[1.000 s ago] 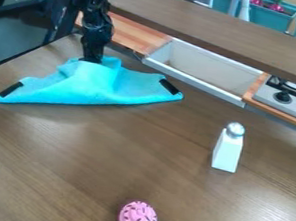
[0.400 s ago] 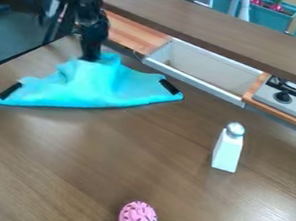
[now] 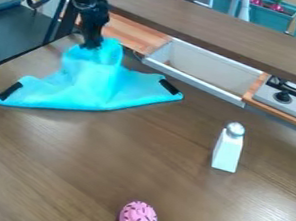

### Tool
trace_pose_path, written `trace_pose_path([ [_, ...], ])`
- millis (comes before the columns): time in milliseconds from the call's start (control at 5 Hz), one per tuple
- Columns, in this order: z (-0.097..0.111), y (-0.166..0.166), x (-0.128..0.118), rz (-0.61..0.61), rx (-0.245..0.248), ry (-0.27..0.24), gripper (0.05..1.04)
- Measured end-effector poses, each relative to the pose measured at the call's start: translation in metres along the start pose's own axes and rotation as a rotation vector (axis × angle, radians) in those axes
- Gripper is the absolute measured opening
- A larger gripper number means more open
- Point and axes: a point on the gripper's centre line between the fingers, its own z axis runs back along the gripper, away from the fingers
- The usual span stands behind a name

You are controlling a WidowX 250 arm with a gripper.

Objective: Unfold the cloth from top left to right bottom

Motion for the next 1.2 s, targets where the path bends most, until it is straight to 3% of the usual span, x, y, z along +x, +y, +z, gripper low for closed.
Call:
trace_pose_path([
  [200, 0.008, -0.023, -0.003, -0.050, 0.014, -0.013, 0.059],
  [400, 0.031, -0.052, 0.002, -0.130, 0.025, -0.056, 0.059],
  [800, 0.067, -0.098, -0.011, -0.247, 0.066, -0.114, 0.059],
  [1200, 0.072, -0.145, -0.027, -0.337, 0.056, -0.107, 0.059],
])
